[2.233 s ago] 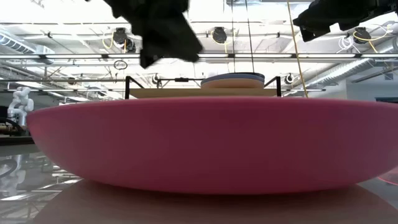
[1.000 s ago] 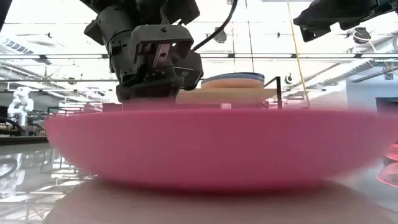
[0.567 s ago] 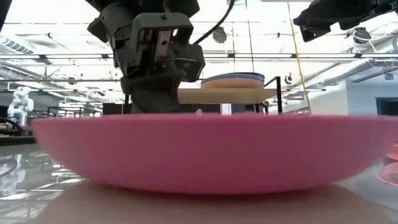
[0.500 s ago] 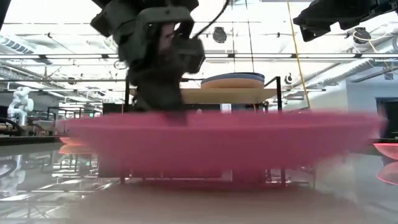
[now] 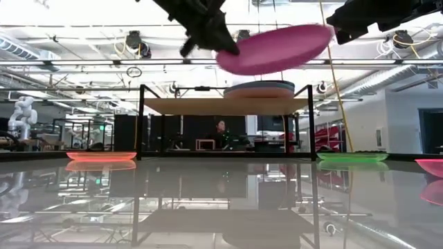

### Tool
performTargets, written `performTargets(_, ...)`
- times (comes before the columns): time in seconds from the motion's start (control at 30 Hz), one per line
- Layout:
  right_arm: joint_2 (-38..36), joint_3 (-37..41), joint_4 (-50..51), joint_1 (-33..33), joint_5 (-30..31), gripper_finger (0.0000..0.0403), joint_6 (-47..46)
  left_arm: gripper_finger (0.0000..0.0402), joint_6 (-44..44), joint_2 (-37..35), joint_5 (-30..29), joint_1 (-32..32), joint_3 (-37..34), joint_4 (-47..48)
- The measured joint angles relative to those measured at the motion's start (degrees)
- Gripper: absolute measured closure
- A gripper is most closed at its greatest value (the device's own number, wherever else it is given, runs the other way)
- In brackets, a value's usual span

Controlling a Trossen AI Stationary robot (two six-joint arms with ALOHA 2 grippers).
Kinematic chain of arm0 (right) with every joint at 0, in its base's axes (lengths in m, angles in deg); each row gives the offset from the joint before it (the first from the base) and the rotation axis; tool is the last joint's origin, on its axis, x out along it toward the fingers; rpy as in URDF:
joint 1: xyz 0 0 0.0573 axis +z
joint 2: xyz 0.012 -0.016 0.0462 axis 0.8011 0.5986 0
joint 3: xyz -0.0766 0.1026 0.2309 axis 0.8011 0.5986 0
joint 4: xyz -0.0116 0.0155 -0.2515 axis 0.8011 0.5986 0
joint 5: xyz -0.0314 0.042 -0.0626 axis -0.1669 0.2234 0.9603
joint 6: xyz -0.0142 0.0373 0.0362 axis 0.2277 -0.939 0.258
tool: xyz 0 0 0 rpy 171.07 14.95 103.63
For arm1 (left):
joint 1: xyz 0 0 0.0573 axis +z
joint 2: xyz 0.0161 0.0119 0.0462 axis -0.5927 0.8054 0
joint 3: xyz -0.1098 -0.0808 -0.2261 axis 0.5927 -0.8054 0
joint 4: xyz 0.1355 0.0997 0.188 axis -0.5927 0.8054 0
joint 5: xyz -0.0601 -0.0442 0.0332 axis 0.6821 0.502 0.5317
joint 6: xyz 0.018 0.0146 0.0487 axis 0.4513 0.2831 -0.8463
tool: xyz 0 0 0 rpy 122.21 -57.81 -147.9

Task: Place and stack plates onto a shelf
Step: Stack the large pink plate on top of the large black plate on the shelf

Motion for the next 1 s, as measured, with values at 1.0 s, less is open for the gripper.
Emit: performTargets(1.0,0.02,0.00,-0.50,-0.02,0.11,0.0309,0.57,0.0370,-2.74,13.36,12.60,25.44,22.16,0.39)
